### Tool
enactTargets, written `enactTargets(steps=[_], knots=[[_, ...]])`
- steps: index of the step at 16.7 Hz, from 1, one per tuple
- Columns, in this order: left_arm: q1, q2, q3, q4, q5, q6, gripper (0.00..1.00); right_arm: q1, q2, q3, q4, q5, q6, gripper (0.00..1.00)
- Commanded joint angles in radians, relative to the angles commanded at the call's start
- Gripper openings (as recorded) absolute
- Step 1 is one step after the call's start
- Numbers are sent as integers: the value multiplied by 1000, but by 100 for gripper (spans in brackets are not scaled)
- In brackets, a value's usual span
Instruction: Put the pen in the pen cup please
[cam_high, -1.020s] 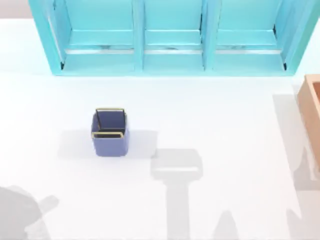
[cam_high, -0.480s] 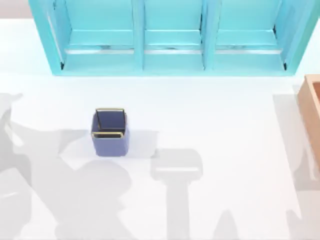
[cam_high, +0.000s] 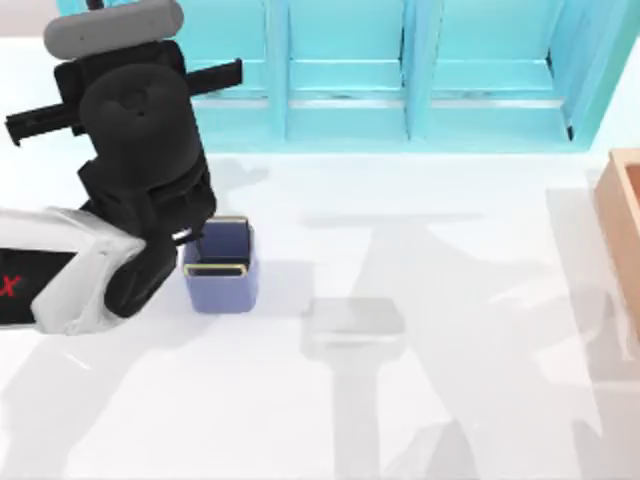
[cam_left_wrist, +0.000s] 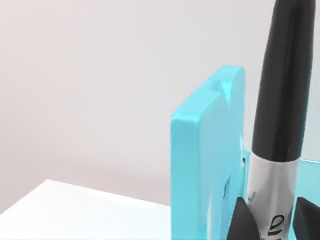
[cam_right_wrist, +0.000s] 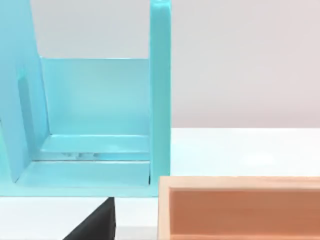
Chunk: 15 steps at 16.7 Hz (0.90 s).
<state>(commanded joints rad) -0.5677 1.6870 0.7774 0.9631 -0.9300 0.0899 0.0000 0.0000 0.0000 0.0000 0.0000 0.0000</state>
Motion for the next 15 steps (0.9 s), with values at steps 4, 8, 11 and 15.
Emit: enactTargets(steps=[4, 8, 11, 15], knots=[[-255, 58, -6, 210, -247, 76, 0, 0, 0, 0, 0, 0, 0, 100], [-372, 81, -15, 279, -412, 128, 0, 0, 0, 0, 0, 0, 0, 100], [-383, 80, -16, 264, -450, 134, 0, 0, 0, 0, 0, 0, 0, 100], [-379, 78, -14, 264, -449, 135, 0, 0, 0, 0, 0, 0, 0, 100]])
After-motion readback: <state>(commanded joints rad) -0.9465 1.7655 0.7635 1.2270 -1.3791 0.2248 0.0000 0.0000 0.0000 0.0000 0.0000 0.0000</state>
